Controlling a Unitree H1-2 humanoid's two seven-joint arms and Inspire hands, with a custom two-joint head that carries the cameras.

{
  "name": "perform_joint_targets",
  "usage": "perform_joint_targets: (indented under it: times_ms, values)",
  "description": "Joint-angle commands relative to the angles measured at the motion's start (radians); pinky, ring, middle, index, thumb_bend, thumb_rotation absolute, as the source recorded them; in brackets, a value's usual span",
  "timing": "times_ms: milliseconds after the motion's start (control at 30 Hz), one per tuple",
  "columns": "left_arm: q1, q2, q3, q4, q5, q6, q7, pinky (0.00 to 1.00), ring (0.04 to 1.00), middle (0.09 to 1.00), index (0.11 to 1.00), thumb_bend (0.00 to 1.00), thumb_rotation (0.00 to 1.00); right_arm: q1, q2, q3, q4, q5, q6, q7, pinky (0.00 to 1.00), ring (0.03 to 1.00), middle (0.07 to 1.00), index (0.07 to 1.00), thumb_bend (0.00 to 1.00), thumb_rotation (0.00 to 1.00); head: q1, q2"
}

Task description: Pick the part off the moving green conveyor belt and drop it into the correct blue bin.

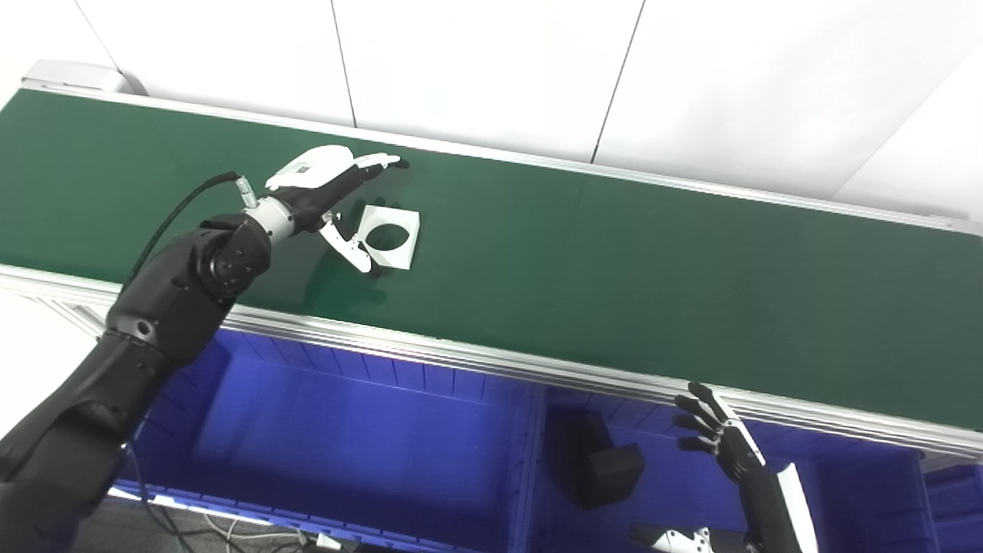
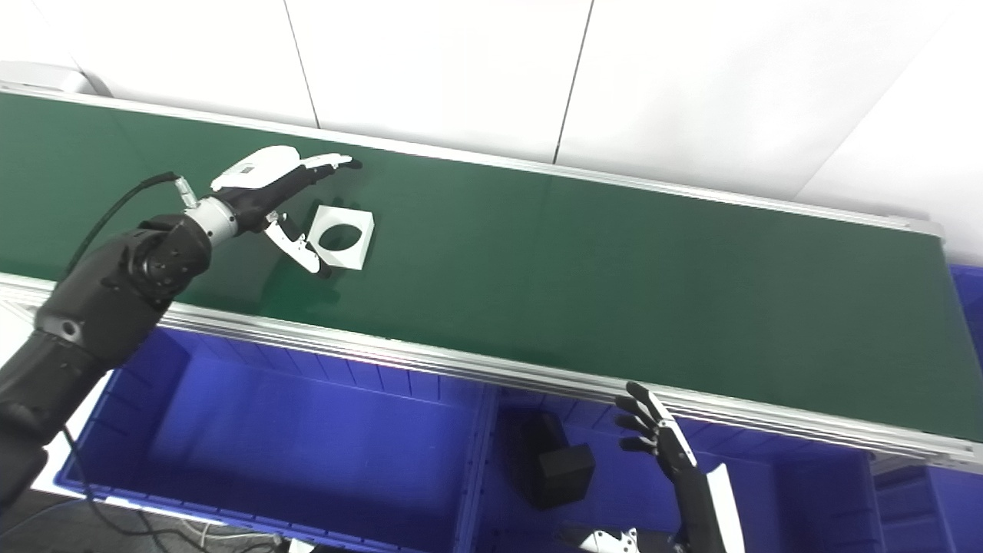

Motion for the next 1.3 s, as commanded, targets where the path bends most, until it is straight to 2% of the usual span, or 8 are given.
perform_joint_targets:
  times_ms: [0, 367, 567, 800, 933, 967, 1033, 1267]
  values:
    - [-0.056, 0.0, 0.007, 0.005, 0.011, -0.014, 0.054, 0.82, 0.896, 0.938, 0.922, 0.88, 0.18, 0.008, 0.009, -0.006, -0.028, 0.008, -0.054, -0.017, 0.68, 0.783, 0.83, 0.897, 1.0, 0.26, 0.003, 0.0]
    - [-0.085, -0.06, -0.028, 0.064, 0.013, -0.023, 0.072, 0.79, 0.861, 0.881, 0.88, 0.85, 0.25, 0.025, 0.031, -0.012, -0.051, 0.004, -0.053, -0.02, 0.68, 0.779, 0.826, 0.897, 1.0, 0.26, -0.001, 0.02]
    - [-0.094, -0.082, -0.049, 0.093, 0.019, -0.029, 0.079, 0.74, 0.799, 0.813, 0.797, 0.82, 0.14, 0.033, 0.035, -0.012, -0.069, 0.001, -0.051, -0.019, 0.68, 0.782, 0.83, 0.905, 1.0, 0.28, 0.002, 0.036]
    - [-0.09, -0.065, -0.094, 0.041, 0.008, 0.021, -0.044, 0.76, 0.814, 0.826, 0.784, 0.89, 0.13, 0.034, 0.039, -0.012, -0.077, 0.006, -0.049, -0.018, 0.68, 0.779, 0.829, 0.907, 0.99, 0.27, 0.007, 0.043]
    - [-0.077, -0.07, -0.092, 0.028, 0.007, 0.055, -0.059, 0.64, 0.707, 0.735, 0.685, 0.75, 0.01, 0.033, 0.041, -0.014, -0.076, -0.002, -0.052, -0.021, 0.67, 0.776, 0.827, 0.906, 0.98, 0.28, 0.003, 0.044]
    - [-0.075, -0.071, -0.091, 0.027, 0.009, 0.065, -0.06, 0.53, 0.597, 0.592, 0.573, 0.62, 0.0, 0.033, 0.041, -0.014, -0.074, 0.001, -0.054, -0.021, 0.67, 0.776, 0.827, 0.906, 0.98, 0.28, 0.003, 0.044]
    - [-0.076, -0.071, -0.093, 0.027, 0.013, 0.076, -0.058, 0.45, 0.513, 0.501, 0.511, 0.53, 0.0, 0.031, 0.042, -0.015, -0.07, 0.001, -0.056, -0.022, 0.67, 0.773, 0.823, 0.905, 0.97, 0.29, 0.002, 0.045]
    - [-0.079, -0.058, -0.097, 0.013, 0.002, 0.096, -0.08, 0.43, 0.485, 0.465, 0.514, 0.52, 0.0, 0.026, 0.042, -0.017, -0.062, 0.001, -0.061, -0.024, 0.67, 0.773, 0.825, 0.914, 0.95, 0.31, 0.0, 0.046]
